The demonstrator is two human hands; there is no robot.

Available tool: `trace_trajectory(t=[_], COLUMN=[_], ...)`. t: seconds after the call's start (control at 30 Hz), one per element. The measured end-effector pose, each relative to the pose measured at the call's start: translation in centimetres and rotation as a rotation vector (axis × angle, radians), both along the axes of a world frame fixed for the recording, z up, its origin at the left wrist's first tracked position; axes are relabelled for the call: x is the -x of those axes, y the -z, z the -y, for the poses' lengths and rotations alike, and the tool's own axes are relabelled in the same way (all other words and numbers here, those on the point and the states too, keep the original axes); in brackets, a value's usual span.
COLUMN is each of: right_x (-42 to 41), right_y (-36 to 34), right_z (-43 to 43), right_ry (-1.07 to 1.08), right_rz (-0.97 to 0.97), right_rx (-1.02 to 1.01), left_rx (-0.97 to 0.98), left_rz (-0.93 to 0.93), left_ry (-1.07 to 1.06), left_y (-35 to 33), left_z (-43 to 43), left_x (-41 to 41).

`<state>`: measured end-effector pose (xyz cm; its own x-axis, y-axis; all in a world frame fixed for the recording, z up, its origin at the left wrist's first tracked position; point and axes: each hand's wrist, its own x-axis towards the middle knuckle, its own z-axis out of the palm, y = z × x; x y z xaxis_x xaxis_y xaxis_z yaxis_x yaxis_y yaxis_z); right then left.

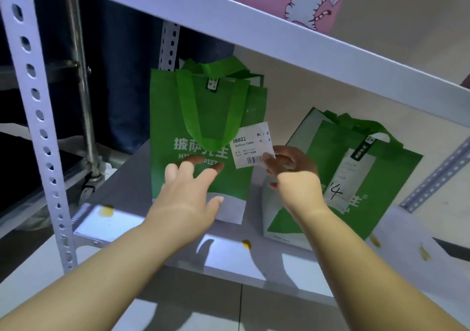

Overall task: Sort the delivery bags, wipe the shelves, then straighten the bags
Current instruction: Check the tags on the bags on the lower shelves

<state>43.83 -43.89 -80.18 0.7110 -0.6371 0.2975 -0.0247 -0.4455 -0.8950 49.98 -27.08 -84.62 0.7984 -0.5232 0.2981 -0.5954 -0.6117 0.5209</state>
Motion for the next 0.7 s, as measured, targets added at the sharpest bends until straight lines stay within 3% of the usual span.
trace_trajectory(t=[0.13, 0.37, 0.57, 0.7], right_x=[-0.9, -0.7, 0.8, 2.9], right_y=[-0.2, 0.2, 0.2, 0.9], right_z=[0.6, 1.3, 1.2, 1.8], right_ry=[-0.016, -0.058, -0.113, -0.043], right_rz=[0.003, 0.002, -0.029, -0.118], right_rx=[-0.145, -0.213, -0.155, 0.056], left_rx=[-0.072, -0.074, -0.01, 0.085], left_rz=[-0.013, -0.02, -0.01, 0.0], left_ry=[-0.006, -0.02, 0.025, 0.099], left_y=[0.1, 0.2, 0.7, 1.2], left_z=[0.6, 0.7, 0.8, 1.1], left_x=[-0.2, -0.6, 0.4, 1.8])
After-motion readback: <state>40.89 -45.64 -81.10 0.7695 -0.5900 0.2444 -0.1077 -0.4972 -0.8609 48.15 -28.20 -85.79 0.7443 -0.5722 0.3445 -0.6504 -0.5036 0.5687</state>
